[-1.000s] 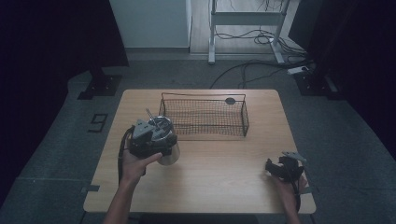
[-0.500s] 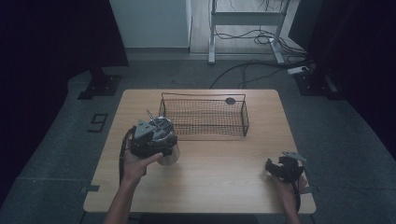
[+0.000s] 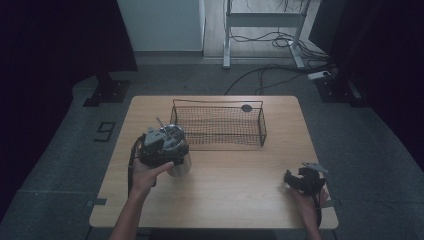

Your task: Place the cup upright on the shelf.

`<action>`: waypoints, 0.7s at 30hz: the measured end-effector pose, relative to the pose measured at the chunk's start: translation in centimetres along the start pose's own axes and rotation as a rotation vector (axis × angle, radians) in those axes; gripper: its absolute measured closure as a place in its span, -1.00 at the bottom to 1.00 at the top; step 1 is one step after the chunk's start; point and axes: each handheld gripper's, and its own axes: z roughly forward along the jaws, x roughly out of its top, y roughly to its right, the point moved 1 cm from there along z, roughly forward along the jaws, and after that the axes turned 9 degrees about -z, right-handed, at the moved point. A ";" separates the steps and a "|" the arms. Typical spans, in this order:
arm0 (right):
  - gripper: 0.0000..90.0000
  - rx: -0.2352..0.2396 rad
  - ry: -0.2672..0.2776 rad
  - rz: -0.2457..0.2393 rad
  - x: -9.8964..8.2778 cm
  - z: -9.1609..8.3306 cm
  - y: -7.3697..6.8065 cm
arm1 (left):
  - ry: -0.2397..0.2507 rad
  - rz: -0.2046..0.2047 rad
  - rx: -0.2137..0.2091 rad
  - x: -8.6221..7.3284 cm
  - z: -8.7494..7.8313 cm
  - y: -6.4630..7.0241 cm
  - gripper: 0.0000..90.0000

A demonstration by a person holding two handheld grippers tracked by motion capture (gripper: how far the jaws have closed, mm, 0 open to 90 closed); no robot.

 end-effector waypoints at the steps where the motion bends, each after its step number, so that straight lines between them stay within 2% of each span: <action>1: -0.69 0.000 0.001 0.001 0.0 0.0 0.0 | 0.002 0.001 0.000 0.1 0.0 0.0 -0.92; 9: -0.69 0.000 0.001 0.001 0.0 0.0 0.0 | 0.012 -0.006 -0.017 1.1 0.1 0.2 -0.92; 21: -0.69 0.001 0.002 0.002 0.0 0.0 0.0 | 0.021 0.014 -0.025 2.1 0.6 1.0 -0.92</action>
